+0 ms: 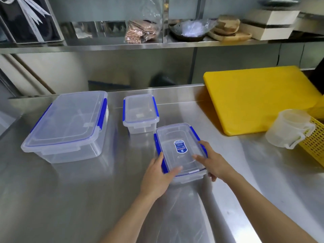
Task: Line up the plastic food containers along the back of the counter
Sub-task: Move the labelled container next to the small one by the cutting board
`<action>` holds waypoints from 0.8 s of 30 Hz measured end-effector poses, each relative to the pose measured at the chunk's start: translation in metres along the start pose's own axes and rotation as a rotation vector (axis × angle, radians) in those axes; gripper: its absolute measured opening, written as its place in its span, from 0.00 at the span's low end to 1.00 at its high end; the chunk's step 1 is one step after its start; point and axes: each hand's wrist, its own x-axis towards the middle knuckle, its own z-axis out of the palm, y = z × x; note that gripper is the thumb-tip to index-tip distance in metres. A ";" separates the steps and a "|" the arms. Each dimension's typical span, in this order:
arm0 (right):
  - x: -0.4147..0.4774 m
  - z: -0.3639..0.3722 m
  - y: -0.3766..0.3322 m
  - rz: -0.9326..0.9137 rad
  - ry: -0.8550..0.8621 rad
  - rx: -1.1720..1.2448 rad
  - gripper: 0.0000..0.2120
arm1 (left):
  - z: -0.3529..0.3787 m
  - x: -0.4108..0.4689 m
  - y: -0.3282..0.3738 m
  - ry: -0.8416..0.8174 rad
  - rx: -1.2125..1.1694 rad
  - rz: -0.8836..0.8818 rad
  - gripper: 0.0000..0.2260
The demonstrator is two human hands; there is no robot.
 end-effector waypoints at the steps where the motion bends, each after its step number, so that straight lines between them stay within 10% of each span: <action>1: 0.008 -0.004 0.002 0.001 0.036 -0.021 0.26 | 0.003 0.009 0.002 -0.105 0.032 0.025 0.46; 5: 0.036 -0.021 -0.004 0.001 0.008 -0.069 0.33 | 0.017 0.050 0.002 -0.206 0.215 0.036 0.59; 9: 0.063 -0.042 -0.015 -0.101 -0.170 -0.113 0.46 | 0.023 0.099 0.009 -0.169 0.155 0.034 0.53; 24: 0.211 -0.088 -0.014 -0.332 -0.165 -0.041 0.46 | 0.047 0.234 0.030 -0.072 -0.088 0.010 0.40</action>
